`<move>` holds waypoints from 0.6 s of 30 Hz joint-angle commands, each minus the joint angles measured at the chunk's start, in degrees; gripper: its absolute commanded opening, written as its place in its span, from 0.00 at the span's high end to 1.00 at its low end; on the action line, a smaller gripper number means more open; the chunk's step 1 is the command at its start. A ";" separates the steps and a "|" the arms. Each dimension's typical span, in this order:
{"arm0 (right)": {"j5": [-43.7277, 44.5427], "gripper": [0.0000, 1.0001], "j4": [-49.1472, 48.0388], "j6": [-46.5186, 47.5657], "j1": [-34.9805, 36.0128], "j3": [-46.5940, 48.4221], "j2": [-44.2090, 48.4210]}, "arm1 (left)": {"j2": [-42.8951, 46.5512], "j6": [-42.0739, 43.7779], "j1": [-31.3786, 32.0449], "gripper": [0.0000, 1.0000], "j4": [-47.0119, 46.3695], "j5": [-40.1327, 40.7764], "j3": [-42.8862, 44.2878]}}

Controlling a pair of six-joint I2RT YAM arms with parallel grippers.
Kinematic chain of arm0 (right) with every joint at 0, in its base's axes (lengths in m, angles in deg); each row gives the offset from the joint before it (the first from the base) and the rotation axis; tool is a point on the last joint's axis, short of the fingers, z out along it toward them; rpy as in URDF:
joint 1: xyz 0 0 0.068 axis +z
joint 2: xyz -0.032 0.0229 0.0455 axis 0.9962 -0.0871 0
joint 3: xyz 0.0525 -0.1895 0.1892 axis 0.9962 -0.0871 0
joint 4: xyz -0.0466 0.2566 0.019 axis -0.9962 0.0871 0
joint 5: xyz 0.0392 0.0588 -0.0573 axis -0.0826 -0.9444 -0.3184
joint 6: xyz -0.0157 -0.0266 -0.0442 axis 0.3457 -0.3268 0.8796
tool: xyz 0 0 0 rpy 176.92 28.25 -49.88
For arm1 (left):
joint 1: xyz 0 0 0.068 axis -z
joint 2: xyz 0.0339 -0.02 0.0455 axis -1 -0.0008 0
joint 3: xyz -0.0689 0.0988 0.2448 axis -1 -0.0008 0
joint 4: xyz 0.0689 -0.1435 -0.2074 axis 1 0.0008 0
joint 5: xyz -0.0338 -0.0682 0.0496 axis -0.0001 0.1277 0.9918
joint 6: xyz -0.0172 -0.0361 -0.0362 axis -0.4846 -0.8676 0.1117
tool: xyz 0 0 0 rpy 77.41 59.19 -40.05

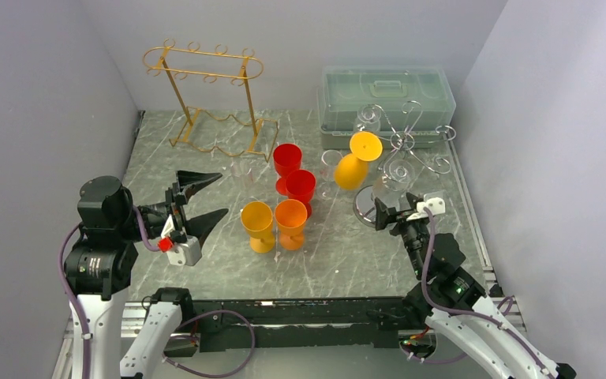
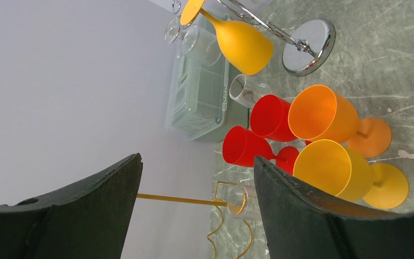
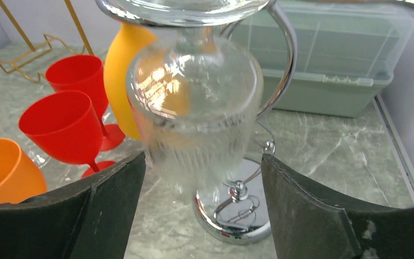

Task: Place the wine glass upside down on the wine glass rack
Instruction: Turn the wine glass upside down at the wine rack, then adjust the wine rack at the center of the board.

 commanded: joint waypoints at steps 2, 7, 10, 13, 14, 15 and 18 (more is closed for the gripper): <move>2.13 0.01 4.52 -3.14 0.12 2.16 1.28 | 0.17 1.24 0.00 0.19 -0.30 0.53 0.02; 0.33 0.00 9.85 -5.39 0.14 6.21 1.79 | -0.07 1.09 -0.06 0.19 -0.34 0.52 0.35; -3.47 0.00 16.56 -7.05 0.14 11.24 1.77 | 0.06 0.99 -0.02 0.19 -0.02 0.63 0.50; -10.99 0.00 23.60 -9.92 0.14 18.37 0.21 | 0.33 1.49 0.00 0.19 0.65 0.90 0.44; -13.09 0.00 26.49 -11.70 0.14 21.53 -1.10 | 0.40 1.70 -0.02 0.19 0.95 0.95 0.57; -15.13 0.00 29.58 -13.04 0.14 24.83 -2.82 | 0.38 2.22 0.00 0.19 1.35 1.04 0.54; -20.36 0.00 36.20 -14.59 0.14 33.54 -8.09 | 0.35 3.20 -0.04 0.18 2.28 0.82 0.65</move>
